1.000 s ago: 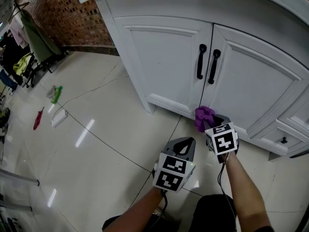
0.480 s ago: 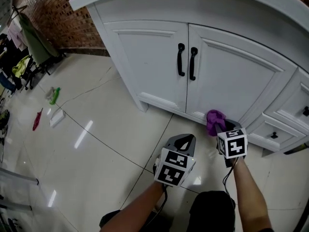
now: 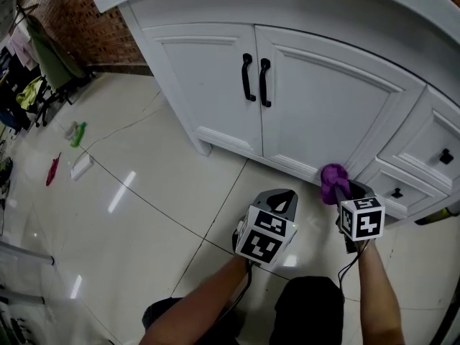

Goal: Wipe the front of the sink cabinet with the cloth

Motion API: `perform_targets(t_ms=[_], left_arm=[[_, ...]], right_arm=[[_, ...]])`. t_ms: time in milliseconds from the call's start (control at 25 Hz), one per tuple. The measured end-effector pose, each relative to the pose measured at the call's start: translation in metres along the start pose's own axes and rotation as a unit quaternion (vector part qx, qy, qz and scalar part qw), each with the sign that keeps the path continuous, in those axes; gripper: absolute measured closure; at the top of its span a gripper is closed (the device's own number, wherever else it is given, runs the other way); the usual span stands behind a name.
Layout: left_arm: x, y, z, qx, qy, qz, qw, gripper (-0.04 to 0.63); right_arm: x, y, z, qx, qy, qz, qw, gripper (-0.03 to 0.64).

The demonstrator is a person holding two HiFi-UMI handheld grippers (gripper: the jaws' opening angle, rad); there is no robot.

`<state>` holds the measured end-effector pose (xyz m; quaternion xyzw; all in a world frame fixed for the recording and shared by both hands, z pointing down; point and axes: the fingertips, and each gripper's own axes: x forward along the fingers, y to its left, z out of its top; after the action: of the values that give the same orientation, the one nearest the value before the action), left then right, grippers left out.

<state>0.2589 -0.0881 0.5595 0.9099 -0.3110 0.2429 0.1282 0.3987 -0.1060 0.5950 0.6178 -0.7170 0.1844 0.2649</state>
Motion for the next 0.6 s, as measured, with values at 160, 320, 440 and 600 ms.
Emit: perform_targets(t_ms=[160, 320, 440, 600], left_arm=[[0.003, -0.006, -0.002, 0.0, 0.002, -0.002, 1.0, 0.591], [-0.001, -0.005, -0.012, 0.004, 0.012, 0.0, 0.9999, 0.591], [-0.005, -0.001, -0.015, 0.0, 0.017, 0.002, 0.9999, 0.591], [-0.007, 0.003, -0.016, -0.001, 0.016, -0.003, 0.9999, 0.591]], right_arm=[[-0.013, -0.016, -0.017, 0.008, 0.006, -0.011, 1.0, 0.512], [-0.015, -0.034, -0.041, 0.038, 0.021, -0.024, 0.999, 0.512], [-0.006, -0.034, -0.05, 0.053, 0.031, -0.026, 0.998, 0.512], [0.009, -0.026, -0.051, 0.062, 0.036, -0.024, 0.997, 0.512]])
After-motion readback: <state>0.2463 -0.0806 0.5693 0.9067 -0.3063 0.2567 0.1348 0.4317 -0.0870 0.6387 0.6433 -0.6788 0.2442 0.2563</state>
